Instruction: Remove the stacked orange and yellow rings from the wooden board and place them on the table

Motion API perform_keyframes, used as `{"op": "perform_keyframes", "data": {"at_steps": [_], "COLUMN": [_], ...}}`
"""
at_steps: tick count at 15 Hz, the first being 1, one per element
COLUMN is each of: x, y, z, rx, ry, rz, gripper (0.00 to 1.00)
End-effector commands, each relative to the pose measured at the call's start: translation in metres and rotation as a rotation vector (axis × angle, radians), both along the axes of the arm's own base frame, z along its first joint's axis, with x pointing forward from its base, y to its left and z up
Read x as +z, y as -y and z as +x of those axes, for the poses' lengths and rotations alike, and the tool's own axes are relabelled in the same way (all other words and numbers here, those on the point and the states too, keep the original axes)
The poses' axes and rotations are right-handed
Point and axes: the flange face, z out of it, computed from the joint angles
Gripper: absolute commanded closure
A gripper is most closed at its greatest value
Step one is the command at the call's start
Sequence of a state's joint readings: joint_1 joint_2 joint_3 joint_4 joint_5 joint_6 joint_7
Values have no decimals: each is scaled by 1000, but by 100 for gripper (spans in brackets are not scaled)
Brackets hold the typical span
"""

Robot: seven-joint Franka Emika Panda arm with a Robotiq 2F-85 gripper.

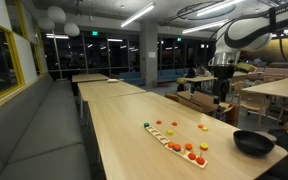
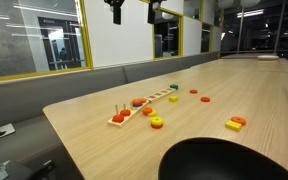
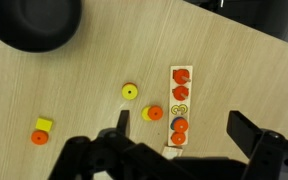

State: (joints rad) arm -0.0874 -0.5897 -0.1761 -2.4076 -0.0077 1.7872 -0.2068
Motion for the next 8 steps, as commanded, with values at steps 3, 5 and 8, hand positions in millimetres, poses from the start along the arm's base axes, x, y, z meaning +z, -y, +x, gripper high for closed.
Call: {"op": "perform_keyframes", "data": {"at_steps": [3, 5, 8], "x": [1, 0, 0], "y": [1, 0, 0], "z": [-6, -8, -8], "rx": [-10, -11, -12], "ry": [27, 30, 31], "rz": [-2, -2, -2], "gripper": [0, 0, 0]}}
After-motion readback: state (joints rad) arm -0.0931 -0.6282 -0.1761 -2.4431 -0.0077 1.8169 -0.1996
